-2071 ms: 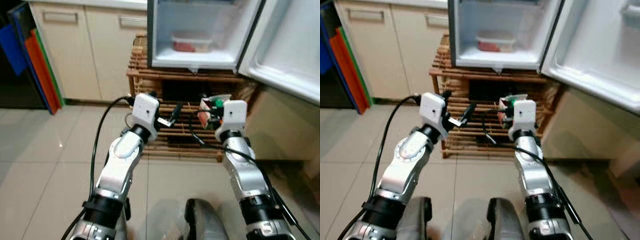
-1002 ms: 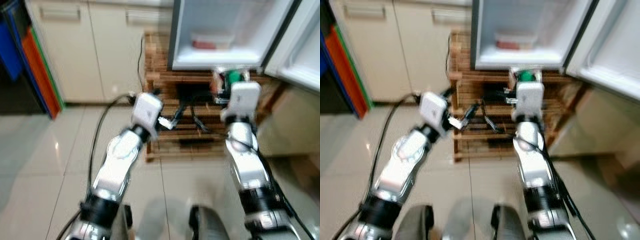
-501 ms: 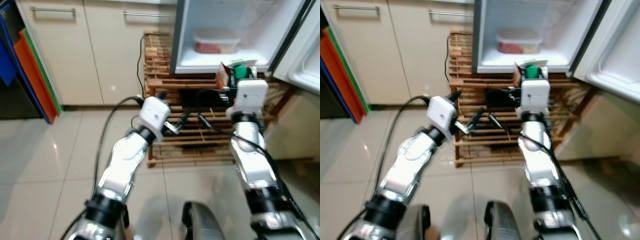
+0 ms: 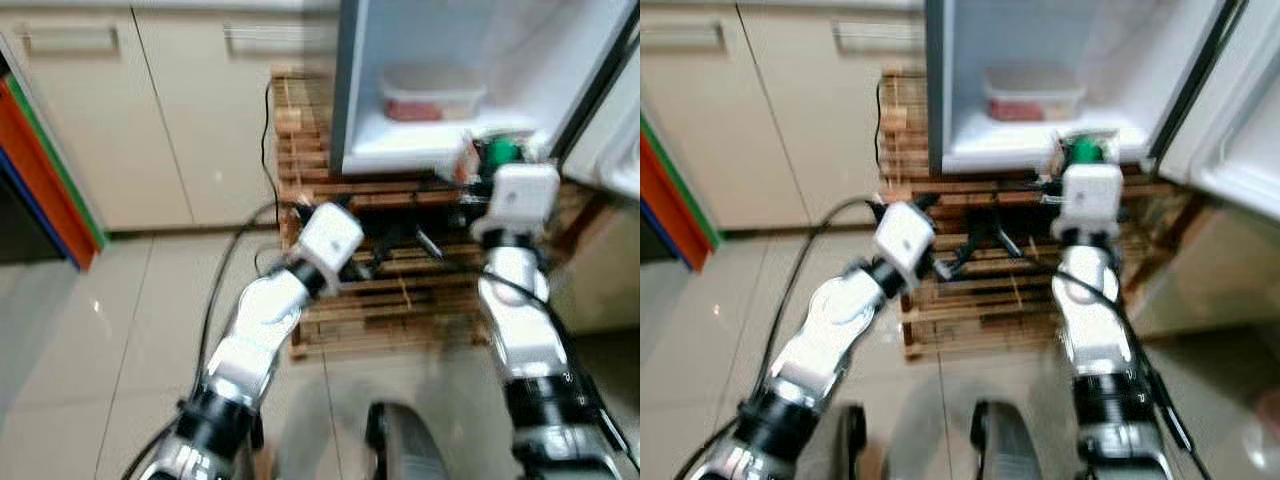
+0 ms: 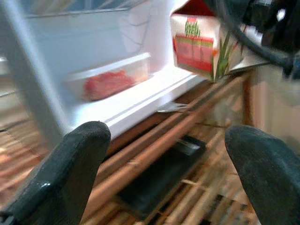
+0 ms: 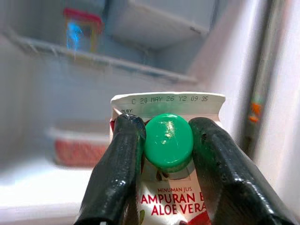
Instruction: Restocking fridge
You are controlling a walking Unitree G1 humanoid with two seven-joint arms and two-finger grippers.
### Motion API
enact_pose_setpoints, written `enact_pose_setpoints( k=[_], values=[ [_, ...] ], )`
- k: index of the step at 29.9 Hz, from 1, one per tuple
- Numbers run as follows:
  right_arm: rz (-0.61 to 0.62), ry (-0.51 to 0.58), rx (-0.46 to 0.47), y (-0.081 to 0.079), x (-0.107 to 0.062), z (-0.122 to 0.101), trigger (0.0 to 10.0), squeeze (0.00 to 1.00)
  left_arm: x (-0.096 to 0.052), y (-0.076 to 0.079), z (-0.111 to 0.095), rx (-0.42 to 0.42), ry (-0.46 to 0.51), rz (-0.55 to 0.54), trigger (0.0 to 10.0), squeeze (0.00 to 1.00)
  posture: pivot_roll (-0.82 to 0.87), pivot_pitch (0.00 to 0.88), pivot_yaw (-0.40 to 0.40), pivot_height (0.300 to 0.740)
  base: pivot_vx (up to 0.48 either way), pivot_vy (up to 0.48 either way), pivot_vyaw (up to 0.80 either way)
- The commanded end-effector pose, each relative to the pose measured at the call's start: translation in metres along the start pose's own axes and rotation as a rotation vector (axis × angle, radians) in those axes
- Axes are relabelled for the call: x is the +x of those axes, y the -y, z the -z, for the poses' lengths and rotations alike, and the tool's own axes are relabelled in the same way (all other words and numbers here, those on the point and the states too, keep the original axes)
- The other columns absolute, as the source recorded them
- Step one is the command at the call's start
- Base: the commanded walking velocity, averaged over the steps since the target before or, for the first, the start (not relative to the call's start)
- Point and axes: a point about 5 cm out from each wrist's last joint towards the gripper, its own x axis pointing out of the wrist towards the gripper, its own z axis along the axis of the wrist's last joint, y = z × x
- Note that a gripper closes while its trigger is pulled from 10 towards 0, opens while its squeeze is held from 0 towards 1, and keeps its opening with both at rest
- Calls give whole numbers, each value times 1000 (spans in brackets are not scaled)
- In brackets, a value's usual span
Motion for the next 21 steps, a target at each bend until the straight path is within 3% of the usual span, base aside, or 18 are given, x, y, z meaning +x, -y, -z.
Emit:
enact_pose_setpoints(
  k=[1,11,12,17,21],
  values=[
    [-10,32,27,-7,5,-8,0,0,-2,-7,-2,22,5,-14,10000,0,30,0,-41,582,420,0,0],
    [1,117,47,-5,18,-31,0,0,-1,-5,-7,-8,49,-16,10000,0,35,0,-40,582,415,-58,0],
    [-4,139,59,-7,22,-39,0,0,1,-9,-10,-70,54,-48,10000,0,33,0,-40,582,0,0,0],
    [-18,138,67,-9,25,-41,0,0,2,-12,-10,-83,44,-68,10000,0,32,0,-37,582,0,0,0],
    [-96,31,122,-26,29,-27,0,0,0,-14,-10,-92,39,-83,10000,0,31,0,-25,582,0,0,0]
  ],
)
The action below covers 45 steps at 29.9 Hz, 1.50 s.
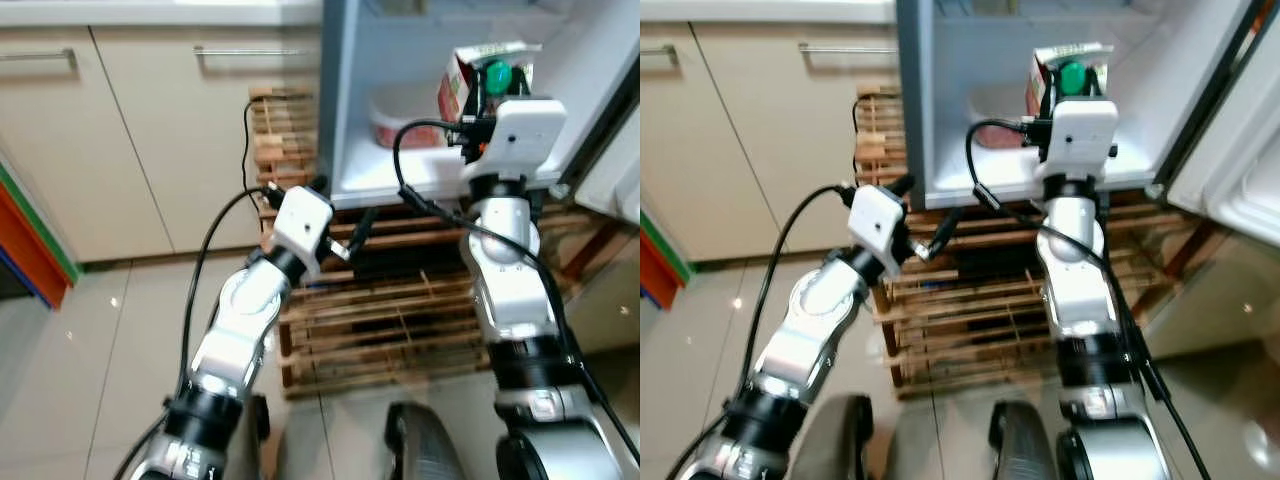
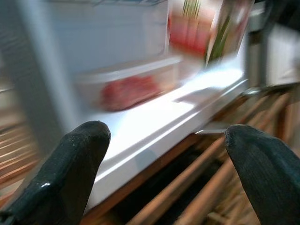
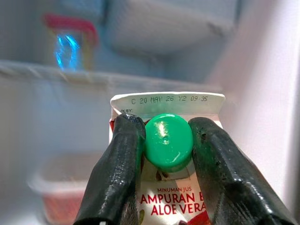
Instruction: Restocking fridge
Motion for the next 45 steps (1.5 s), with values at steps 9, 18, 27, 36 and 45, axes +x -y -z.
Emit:
enact_pose_setpoints(
  k=[9,18,27,36,45],
  values=[
    [-87,-55,89,-30,17,7,0,0,-4,6,-14,-59,88,17,10000,0,60,0,-27,582,0,0,0],
    [-196,8,114,-59,36,-11,0,0,-8,15,-17,-43,124,12,10000,0,88,48,-63,582,0,0,0],
    [-282,-13,161,-92,35,-12,0,0,-20,20,-19,-79,109,-15,10000,0,108,96,-75,582,0,0,0],
    [-294,-16,154,-107,32,-9,10000,0,-35,17,-24,-78,87,-44,10000,0,163,150,-70,582,0,0,0],
    [-210,-20,172,-99,37,-9,10000,1000,-39,19,-26,-81,70,-40,10000,0,163,162,-70,582,0,0,0]
  ],
)
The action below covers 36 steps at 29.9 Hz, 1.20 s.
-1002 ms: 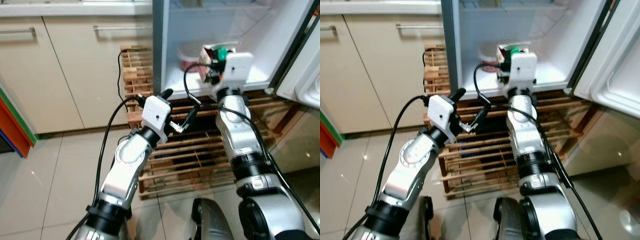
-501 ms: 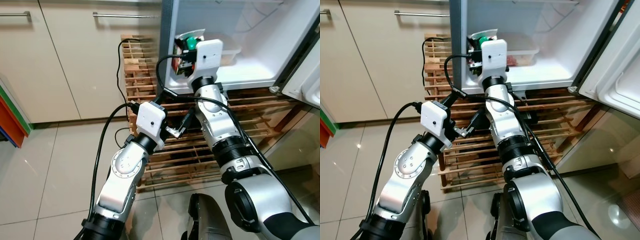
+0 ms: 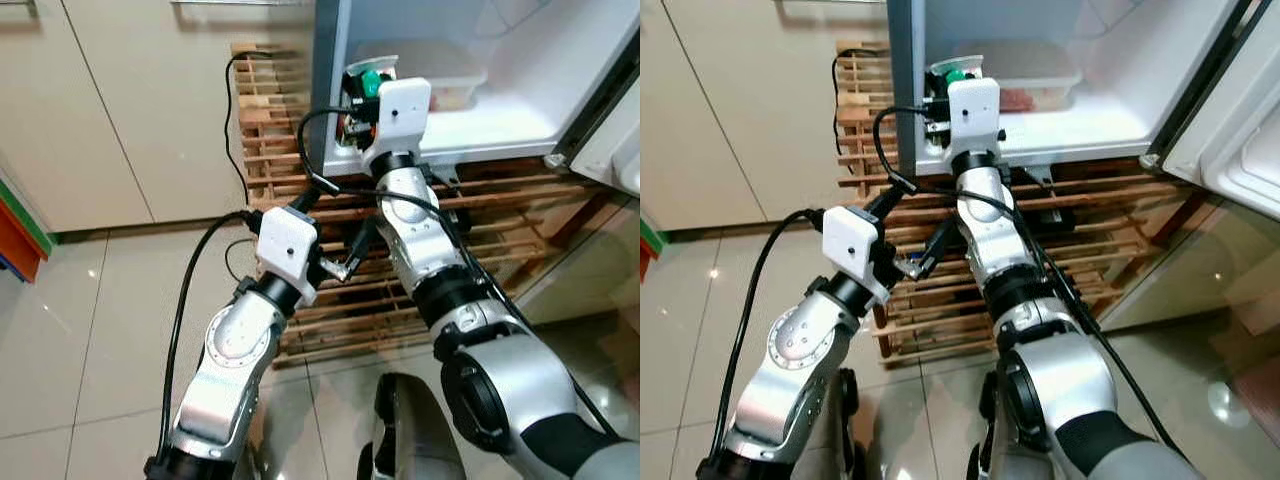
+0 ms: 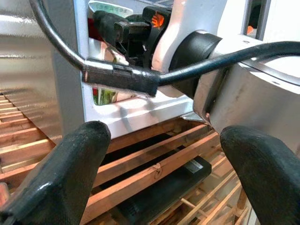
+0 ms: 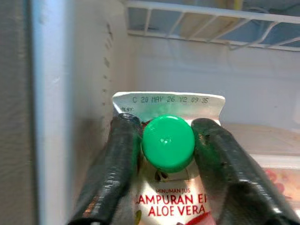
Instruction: Restocking fridge
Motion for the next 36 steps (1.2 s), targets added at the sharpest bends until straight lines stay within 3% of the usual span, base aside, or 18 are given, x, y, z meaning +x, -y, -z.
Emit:
enact_pose_setpoints(
  k=[1,5,14,21,35,36],
  values=[
    [29,-19,3,3,1,2,10000,1000,0,8,-3,-4,3,35,10000,0,163,162,-70,582,0,0,0],
    [84,-20,19,8,4,2,10000,1000,0,9,-3,-7,-8,43,10000,0,160,161,-74,582,0,0,0],
    [69,-7,25,1,7,-3,10000,1000,1,10,-3,-9,-16,46,10000,0,156,159,-82,582,0,0,0],
    [33,67,26,-7,11,-17,10000,1000,5,10,-3,-10,-14,49,10000,0,144,150,-88,582,0,0,0],
    [51,83,47,-5,10,-21,10000,1000,13,15,1,-28,-7,78,10000,0,122,96,-96,582,0,0,0],
    [64,93,36,-3,10,-22,10000,0,15,16,1,-31,-2,85,10000,0,117,88,-97,582,0,0,0]
  ],
)
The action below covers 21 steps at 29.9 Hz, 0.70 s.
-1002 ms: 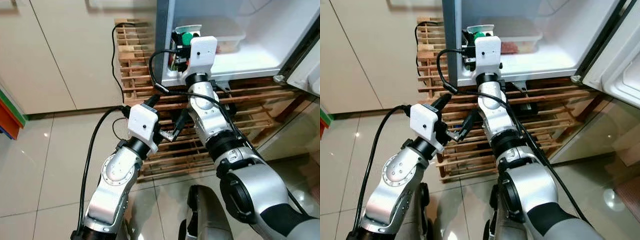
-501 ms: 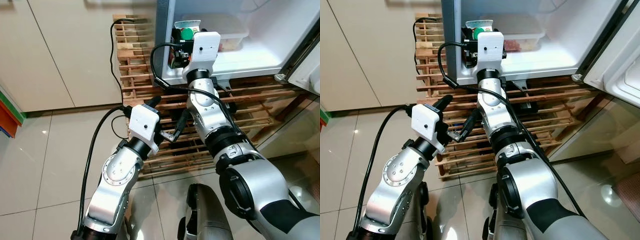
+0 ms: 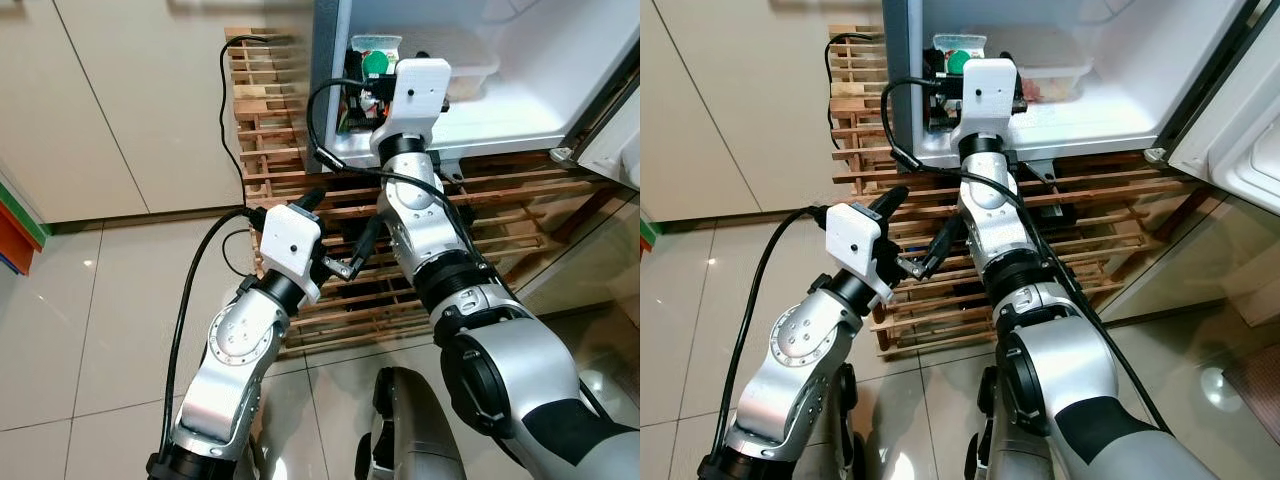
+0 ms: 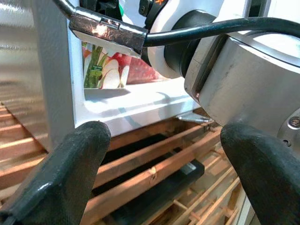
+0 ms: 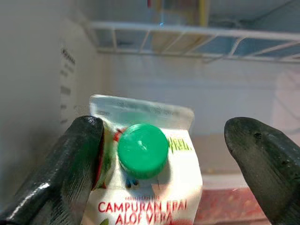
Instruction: Restocking fridge
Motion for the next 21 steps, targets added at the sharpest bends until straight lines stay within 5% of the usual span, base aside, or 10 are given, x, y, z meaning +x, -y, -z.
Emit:
enact_pose_setpoints(
  k=[1,16,21],
  values=[
    [-14,23,10,-8,0,-6,10000,0,8,13,4,-17,-17,65,10000,0,114,80,-97,582,0,0,0],
    [-57,-18,15,-14,-4,-1,10000,0,16,10,5,-14,0,65,10000,0,109,44,-114,582,0,0,0],
    [-31,31,47,-6,-2,-14,10000,0,17,10,5,-13,10,58,10000,0,107,52,-122,582,0,0,0]
  ],
)
